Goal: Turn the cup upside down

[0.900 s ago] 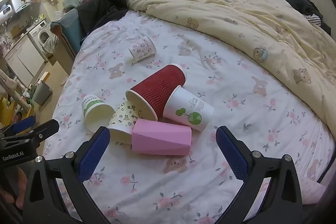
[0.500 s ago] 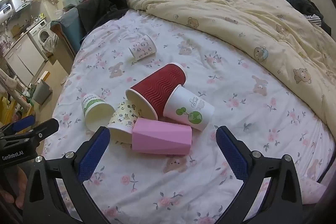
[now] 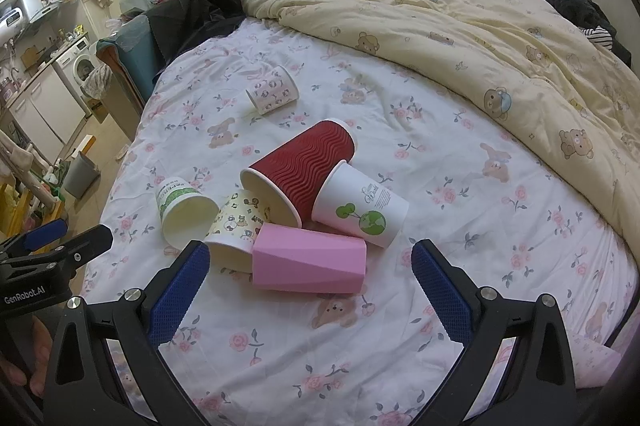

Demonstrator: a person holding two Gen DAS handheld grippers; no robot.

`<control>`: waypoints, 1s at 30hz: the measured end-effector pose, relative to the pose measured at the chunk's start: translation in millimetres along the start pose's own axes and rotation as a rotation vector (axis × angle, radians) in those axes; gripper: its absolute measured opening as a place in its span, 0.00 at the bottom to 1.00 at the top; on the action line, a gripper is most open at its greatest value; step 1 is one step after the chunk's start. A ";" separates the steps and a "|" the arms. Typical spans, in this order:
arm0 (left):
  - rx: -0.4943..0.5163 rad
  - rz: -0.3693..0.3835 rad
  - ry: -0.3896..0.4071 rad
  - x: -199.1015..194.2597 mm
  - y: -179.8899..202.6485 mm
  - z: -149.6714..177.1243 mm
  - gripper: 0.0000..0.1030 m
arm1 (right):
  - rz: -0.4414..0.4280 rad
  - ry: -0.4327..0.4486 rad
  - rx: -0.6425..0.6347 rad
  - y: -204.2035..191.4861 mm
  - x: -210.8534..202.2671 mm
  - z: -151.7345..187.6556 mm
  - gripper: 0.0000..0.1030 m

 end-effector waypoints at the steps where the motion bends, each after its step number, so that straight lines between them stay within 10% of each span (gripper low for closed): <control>1: 0.000 0.000 0.000 0.0 0.0 0.0 1.00 | 0.000 0.000 0.000 0.2 0.0 0.0 1.00; 30: -0.004 0.012 -0.002 -2.1 -3.6 -2.6 1.00 | -0.012 -0.004 -0.004 -2.1 -1.0 -1.1 1.00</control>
Point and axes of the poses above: each gripper's, at about its wrist camera, not at the fingertips, and x roughly the way its jaws point, y to its right, z to its underside, the point moved 2 cm from there along x, roughly the way its jaws point, and after that the axes turned 11 degrees about -x, right-handed, at the moved point
